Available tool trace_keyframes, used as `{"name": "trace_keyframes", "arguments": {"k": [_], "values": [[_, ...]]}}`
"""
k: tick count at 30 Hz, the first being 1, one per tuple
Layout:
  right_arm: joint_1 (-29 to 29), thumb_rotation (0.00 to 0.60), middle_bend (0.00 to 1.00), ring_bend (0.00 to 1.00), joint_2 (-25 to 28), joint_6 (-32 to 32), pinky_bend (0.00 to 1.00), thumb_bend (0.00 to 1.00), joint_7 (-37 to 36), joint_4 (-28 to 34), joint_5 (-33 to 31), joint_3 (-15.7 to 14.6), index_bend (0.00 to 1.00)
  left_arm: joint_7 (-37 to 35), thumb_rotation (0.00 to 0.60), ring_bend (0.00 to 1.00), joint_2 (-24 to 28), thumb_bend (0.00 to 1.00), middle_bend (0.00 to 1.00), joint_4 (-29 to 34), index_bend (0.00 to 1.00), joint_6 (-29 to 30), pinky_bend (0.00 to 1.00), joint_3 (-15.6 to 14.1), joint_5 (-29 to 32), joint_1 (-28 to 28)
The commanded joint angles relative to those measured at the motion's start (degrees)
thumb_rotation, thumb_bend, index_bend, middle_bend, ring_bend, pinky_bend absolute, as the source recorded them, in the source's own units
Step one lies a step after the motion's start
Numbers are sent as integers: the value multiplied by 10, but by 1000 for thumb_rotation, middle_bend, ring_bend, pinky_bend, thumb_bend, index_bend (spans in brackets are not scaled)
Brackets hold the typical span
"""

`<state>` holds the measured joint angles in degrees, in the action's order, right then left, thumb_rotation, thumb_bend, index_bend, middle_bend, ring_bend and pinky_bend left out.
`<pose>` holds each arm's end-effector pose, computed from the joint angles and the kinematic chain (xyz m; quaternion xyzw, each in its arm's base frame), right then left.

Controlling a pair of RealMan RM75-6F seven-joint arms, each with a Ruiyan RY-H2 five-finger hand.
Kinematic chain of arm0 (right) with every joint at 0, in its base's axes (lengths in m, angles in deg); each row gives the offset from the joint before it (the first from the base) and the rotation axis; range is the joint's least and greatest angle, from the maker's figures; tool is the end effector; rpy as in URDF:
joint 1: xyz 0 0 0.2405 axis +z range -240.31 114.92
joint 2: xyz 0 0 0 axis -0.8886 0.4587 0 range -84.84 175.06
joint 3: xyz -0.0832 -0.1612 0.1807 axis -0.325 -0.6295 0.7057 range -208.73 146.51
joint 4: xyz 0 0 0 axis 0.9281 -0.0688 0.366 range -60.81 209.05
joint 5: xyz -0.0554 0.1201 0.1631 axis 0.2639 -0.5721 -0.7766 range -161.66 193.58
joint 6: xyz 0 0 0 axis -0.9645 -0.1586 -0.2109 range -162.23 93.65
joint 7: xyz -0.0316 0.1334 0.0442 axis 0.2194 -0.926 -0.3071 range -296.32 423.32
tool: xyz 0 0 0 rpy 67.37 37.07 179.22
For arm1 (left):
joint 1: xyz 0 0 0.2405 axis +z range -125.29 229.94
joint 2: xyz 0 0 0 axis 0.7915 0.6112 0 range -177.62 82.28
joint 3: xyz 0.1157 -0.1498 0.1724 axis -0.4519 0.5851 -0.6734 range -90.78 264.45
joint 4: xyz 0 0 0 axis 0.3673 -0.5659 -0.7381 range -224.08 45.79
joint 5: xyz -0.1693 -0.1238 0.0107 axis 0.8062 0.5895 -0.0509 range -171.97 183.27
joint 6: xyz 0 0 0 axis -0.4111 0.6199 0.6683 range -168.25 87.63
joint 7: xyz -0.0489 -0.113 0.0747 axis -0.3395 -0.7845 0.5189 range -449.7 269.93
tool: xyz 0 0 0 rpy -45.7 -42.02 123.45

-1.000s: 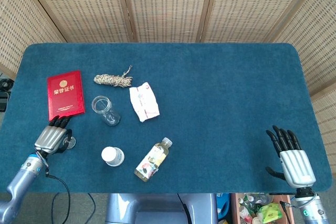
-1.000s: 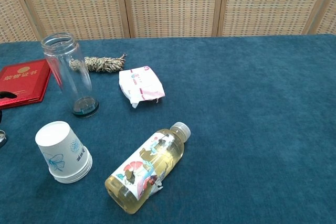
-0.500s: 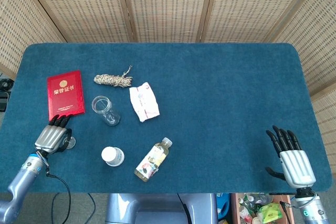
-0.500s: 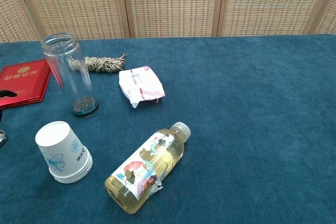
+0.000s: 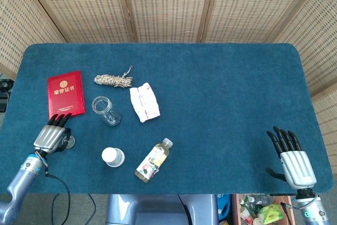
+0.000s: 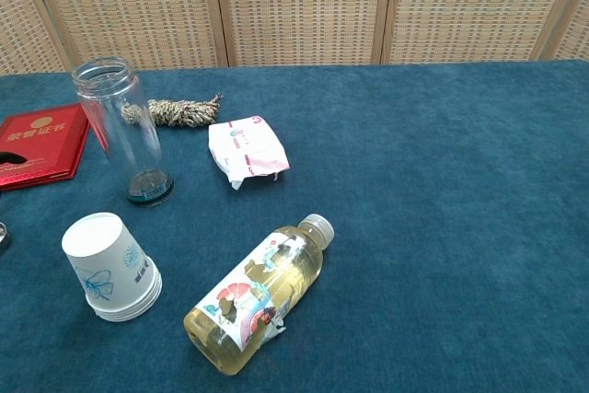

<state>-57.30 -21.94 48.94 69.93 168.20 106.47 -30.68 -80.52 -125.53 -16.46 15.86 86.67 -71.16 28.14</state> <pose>-0.2925 -0.1730 0.1262 0.6421 -0.3762 0.3757 0.5523 -0.3328 0.2763 0.0548 -0.7453 -0.3761 -0.2099 0.5089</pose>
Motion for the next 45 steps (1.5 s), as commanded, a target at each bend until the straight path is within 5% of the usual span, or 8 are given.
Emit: {"name": "trace_keyframes", "arguments": {"k": [1,26,45], "values": [[0,600,0,0,0,-1,0,0,0,0,0,0,46,-1,600,0,6,426,0,7,617,7,0,2,-4,0],[0,600,0,0,1,1,0,0,-2,1,1,0,45,22,600,0,184,426,0,254,617,63,0,66,-12,-27],[4,600,0,0,1,-10,0,0,-12,-5,-3,0,45,121,600,0,248,426,0,372,617,1,0,152,146,-127]]}}
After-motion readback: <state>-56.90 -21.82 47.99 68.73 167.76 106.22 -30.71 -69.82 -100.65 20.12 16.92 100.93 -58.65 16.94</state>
